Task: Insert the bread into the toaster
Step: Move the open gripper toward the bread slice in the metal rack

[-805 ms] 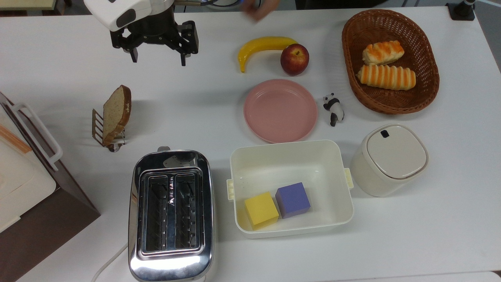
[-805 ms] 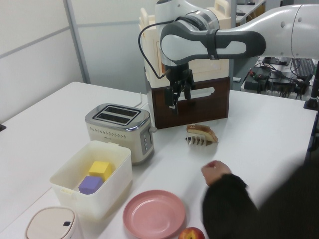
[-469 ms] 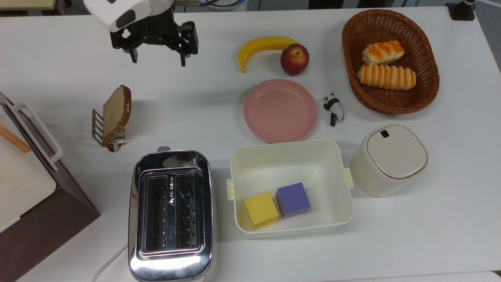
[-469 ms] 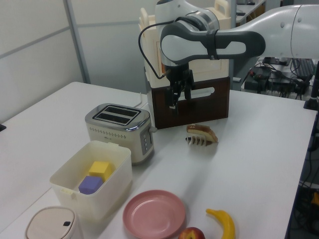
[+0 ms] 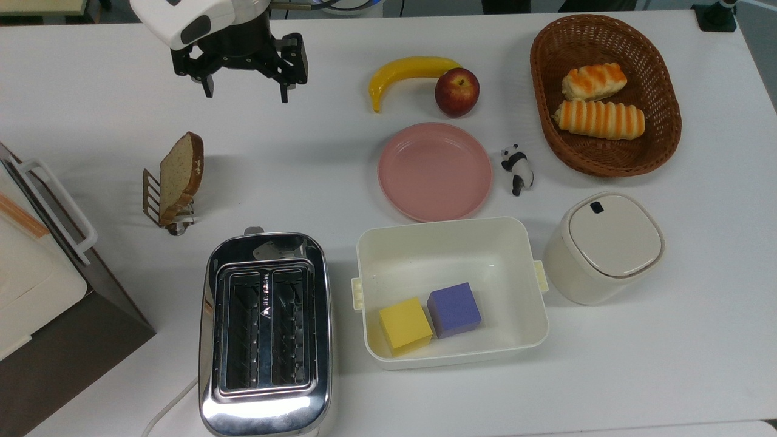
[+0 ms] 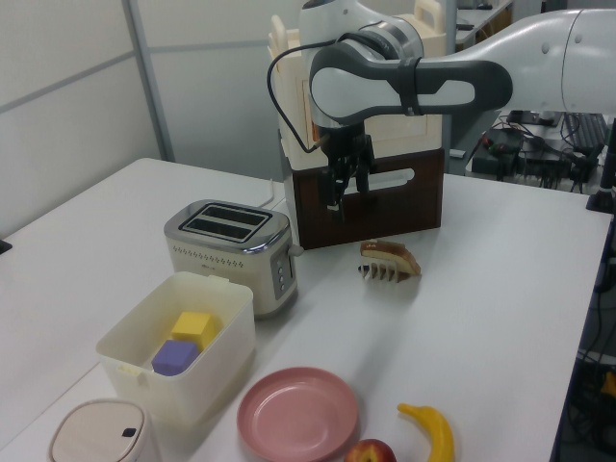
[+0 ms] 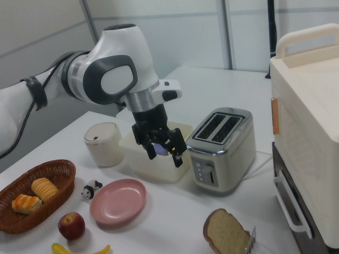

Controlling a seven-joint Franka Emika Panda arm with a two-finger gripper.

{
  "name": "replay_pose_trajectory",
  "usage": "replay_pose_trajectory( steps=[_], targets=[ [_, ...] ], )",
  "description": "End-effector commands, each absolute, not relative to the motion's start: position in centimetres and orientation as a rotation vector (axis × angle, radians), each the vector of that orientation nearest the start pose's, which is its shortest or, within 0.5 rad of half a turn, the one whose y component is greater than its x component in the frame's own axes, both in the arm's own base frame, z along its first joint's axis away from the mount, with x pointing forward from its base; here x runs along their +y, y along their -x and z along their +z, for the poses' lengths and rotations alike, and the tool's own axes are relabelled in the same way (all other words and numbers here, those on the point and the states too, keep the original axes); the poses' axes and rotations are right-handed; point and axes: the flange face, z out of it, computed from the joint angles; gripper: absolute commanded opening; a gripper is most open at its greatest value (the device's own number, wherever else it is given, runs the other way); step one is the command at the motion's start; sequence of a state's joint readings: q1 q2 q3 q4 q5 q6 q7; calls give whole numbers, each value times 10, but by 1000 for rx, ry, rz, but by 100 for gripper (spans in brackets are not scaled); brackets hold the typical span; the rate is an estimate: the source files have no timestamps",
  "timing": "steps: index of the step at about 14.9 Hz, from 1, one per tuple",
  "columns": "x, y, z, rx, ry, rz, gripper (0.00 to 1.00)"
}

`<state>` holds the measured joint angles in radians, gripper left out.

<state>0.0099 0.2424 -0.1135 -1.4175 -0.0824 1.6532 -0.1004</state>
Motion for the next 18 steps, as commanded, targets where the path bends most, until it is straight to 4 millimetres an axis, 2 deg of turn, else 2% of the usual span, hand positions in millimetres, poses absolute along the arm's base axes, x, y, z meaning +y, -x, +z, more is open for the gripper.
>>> replay_pose_trajectory(
  steps=[1,7,9,15,17,18],
  targets=[
    [-68,-624,566,-43,3257,11,100],
    [-99,-619,567,64,3267,26,100],
    [-118,-617,562,88,3302,54,100],
    [-158,-622,525,144,3353,169,100],
    [-160,-626,510,144,3350,211,100],
    [-162,-630,495,140,3356,250,100]
  ],
)
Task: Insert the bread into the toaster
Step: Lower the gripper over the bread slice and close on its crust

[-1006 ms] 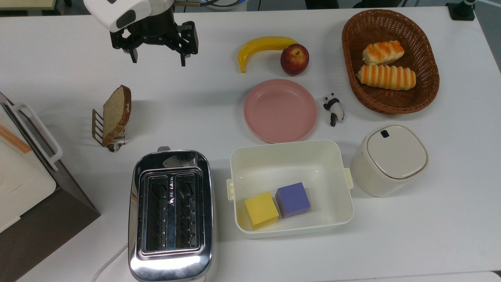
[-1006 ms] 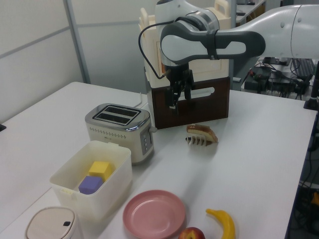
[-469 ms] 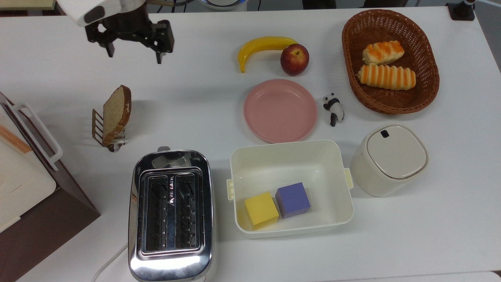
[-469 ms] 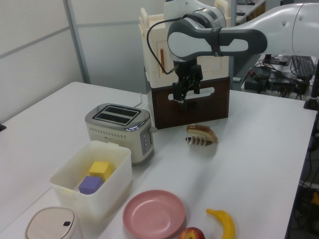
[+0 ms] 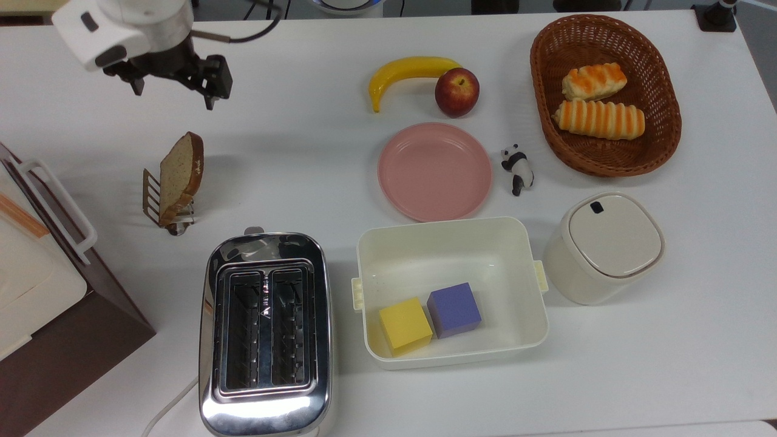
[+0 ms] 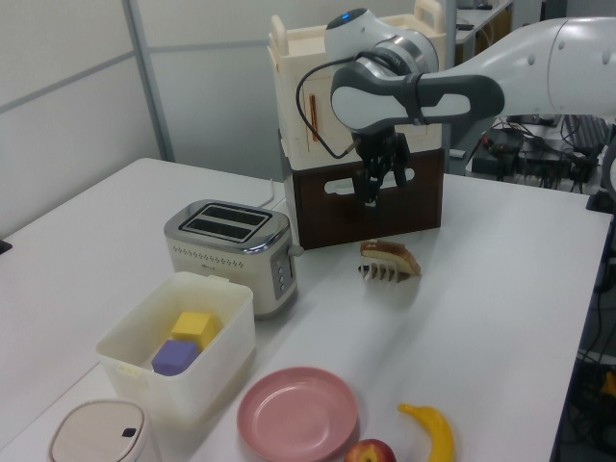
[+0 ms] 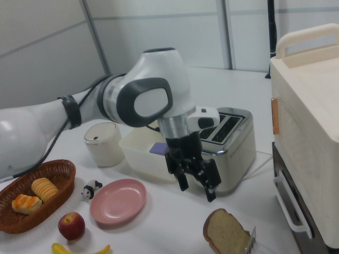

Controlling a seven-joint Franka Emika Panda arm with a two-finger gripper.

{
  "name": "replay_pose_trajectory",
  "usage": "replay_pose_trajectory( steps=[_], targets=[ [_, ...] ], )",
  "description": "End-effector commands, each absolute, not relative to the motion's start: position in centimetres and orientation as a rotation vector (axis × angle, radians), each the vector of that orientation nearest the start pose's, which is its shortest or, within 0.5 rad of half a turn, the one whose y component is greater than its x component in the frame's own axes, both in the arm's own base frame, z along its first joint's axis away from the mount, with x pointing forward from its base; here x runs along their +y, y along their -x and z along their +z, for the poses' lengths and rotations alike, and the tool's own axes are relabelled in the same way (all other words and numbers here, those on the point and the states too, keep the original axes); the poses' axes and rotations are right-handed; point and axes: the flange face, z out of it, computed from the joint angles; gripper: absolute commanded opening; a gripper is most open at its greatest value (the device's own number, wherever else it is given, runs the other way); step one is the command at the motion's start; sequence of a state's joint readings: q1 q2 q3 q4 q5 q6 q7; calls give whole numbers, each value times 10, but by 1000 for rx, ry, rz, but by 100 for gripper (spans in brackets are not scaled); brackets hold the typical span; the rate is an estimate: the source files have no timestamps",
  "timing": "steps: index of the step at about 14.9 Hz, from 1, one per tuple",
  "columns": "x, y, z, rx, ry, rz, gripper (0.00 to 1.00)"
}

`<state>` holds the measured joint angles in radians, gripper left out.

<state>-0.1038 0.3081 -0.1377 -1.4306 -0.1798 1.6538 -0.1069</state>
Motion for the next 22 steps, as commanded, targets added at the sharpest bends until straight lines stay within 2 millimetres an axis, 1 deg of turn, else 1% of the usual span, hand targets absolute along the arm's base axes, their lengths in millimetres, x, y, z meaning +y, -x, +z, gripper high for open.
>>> replay_pose_trajectory(
  steps=[1,3,4,5,6,7,9,11,12,13,15,17,19,20,22],
  targets=[
    [-162,-634,482,132,3367,291,100],
    [-163,-638,467,127,3369,321,100],
    [-160,-643,461,125,3376,289,100],
    [-161,-644,458,121,3375,294,96],
    [-161,-644,456,112,3375,297,95],
    [-161,-646,449,107,3373,316,91],
    [-158,-647,444,102,3373,328,87],
    [-155,-650,435,97,3371,347,86],
    [-154,-650,434,93,3372,346,84],
    [-155,-650,432,93,3370,357,80],
    [-155,-650,429,80,3378,369,78],
    [-155,-648,420,65,3387,403,78],
    [-155,-648,419,60,3391,410,68],
    [-155,-648,415,56,3389,423,66],
    [-154,-649,411,51,3389,431,66]
  ],
)
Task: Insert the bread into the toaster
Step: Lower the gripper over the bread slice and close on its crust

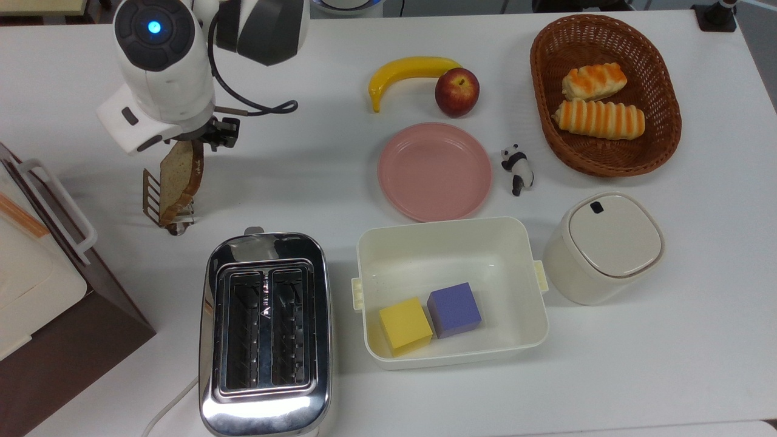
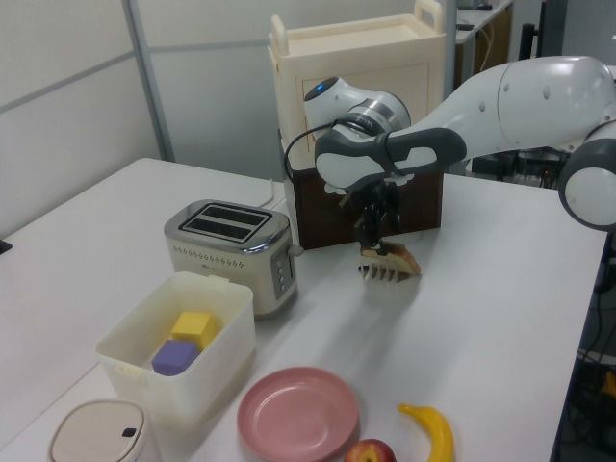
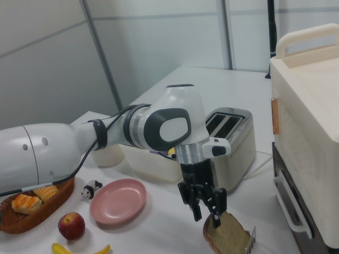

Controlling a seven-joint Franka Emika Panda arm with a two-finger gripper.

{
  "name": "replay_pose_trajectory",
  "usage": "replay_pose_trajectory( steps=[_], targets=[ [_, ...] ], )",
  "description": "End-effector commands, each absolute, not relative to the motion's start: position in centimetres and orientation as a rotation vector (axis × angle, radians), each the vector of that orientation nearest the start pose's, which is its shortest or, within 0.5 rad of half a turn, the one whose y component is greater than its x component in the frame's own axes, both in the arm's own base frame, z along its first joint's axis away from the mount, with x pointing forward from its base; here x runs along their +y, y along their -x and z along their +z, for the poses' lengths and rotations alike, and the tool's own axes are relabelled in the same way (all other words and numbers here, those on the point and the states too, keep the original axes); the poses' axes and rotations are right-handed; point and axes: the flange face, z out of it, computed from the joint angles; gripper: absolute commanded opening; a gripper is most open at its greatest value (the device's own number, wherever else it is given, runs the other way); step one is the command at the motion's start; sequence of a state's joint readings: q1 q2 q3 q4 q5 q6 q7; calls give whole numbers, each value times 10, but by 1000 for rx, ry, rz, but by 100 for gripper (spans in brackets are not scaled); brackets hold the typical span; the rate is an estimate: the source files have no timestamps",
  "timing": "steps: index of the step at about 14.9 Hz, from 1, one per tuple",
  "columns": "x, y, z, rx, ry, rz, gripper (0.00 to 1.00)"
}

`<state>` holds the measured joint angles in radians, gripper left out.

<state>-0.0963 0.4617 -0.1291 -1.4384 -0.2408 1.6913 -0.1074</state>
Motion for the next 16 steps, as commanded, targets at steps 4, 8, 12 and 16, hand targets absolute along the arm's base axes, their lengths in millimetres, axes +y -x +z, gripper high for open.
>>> replay_pose_trajectory(
  steps=[4,8,12,16],
  targets=[
    [-153,-650,408,45,3393,443,53],
    [-153,-650,409,34,3400,444,12],
    [-154,-650,411,35,3402,442,0],
    [-156,-650,420,44,3408,418,0]
  ],
)
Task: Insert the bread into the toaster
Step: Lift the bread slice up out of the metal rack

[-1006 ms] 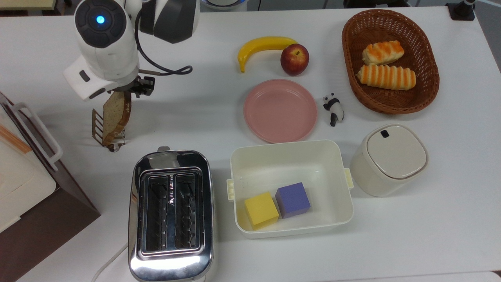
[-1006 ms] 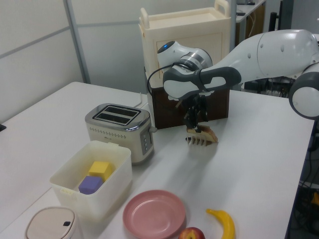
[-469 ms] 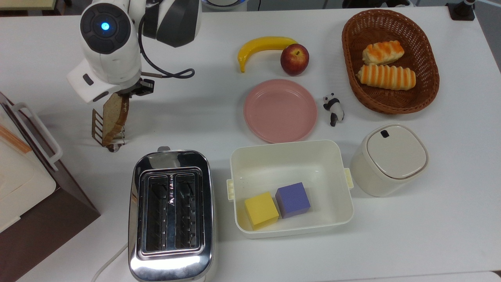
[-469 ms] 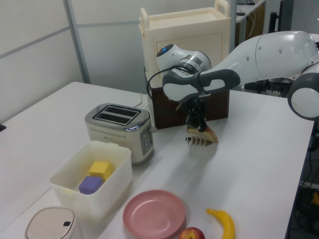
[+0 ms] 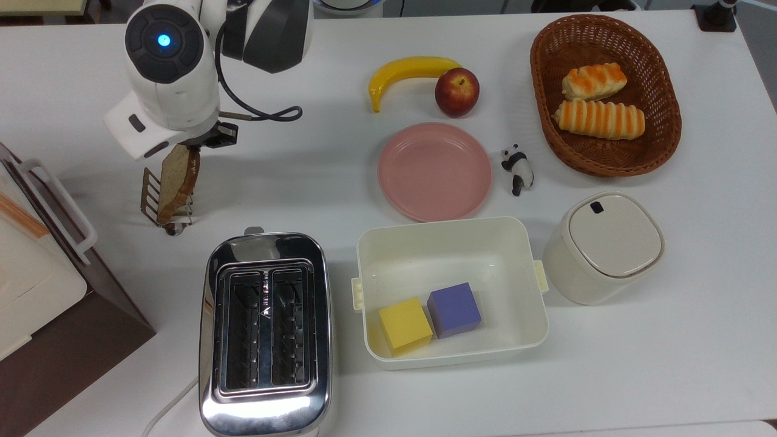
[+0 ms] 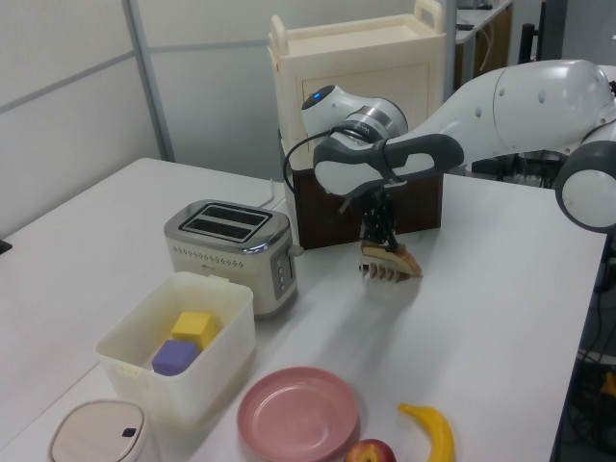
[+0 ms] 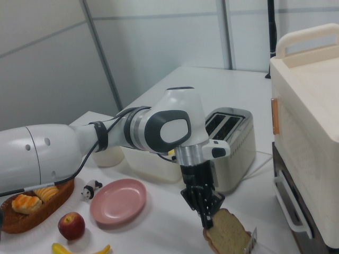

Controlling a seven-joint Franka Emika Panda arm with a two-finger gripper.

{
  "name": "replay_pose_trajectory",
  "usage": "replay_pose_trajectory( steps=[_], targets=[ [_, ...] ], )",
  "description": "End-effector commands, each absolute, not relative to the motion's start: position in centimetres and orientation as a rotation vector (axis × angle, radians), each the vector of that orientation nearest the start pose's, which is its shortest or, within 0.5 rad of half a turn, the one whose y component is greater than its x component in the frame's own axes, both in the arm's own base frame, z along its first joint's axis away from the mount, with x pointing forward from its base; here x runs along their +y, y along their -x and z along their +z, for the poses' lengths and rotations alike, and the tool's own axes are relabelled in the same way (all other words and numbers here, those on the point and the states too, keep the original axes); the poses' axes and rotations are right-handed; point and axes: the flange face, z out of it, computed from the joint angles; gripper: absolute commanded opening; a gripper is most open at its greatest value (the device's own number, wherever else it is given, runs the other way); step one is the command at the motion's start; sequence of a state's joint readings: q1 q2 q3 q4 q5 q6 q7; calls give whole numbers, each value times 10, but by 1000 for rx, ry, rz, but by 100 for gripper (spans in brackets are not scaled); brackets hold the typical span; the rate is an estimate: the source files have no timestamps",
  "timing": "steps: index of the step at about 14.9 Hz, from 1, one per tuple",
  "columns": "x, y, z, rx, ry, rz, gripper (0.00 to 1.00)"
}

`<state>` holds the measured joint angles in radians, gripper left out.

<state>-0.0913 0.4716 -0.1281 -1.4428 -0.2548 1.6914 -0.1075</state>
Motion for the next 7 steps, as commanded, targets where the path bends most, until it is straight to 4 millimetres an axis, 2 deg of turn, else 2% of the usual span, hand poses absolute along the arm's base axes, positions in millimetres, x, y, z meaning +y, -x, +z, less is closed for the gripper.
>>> replay_pose_trajectory(
  steps=[1,7],
  targets=[
    [-156,-650,425,44,3415,407,0],
    [-159,-648,465,56,3458,314,0]
  ],
)
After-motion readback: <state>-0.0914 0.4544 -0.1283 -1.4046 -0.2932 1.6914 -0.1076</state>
